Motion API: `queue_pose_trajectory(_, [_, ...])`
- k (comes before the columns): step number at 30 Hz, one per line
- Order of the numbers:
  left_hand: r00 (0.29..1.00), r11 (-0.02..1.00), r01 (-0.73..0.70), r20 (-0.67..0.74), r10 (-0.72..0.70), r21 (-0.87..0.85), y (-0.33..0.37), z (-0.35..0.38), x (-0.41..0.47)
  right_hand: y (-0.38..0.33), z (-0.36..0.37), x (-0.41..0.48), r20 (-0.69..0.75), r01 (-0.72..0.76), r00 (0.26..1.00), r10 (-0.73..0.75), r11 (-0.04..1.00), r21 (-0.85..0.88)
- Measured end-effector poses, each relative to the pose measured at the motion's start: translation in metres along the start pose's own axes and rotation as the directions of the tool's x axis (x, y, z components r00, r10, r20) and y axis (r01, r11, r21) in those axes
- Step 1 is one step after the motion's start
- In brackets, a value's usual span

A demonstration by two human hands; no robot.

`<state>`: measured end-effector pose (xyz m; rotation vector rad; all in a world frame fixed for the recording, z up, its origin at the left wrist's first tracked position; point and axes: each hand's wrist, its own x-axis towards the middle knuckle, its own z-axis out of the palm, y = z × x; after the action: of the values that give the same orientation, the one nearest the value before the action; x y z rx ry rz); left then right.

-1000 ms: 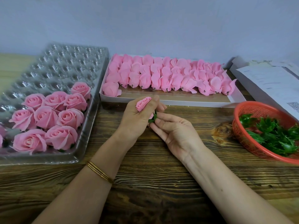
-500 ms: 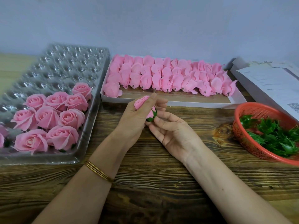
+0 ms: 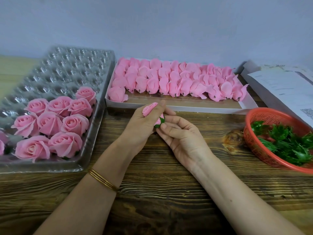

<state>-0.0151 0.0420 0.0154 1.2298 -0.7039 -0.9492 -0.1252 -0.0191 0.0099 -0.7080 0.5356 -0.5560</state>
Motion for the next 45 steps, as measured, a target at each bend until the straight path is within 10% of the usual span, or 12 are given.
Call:
queue_pose_trajectory(10, [1.0, 0.996, 0.025, -0.011, -0.026, -0.083, 0.0, -0.004, 0.003, -0.009, 0.004, -0.001, 0.012, -0.257, 0.966, 0.257, 0.966, 0.004])
queue_pose_trajectory(45, [0.982, 0.995, 0.095, 0.165, -0.093, -0.002, 0.003, -0.012, 0.003, -0.011, 0.0, -0.003, 0.1, -0.162, 0.981, 0.167, 0.985, -0.064])
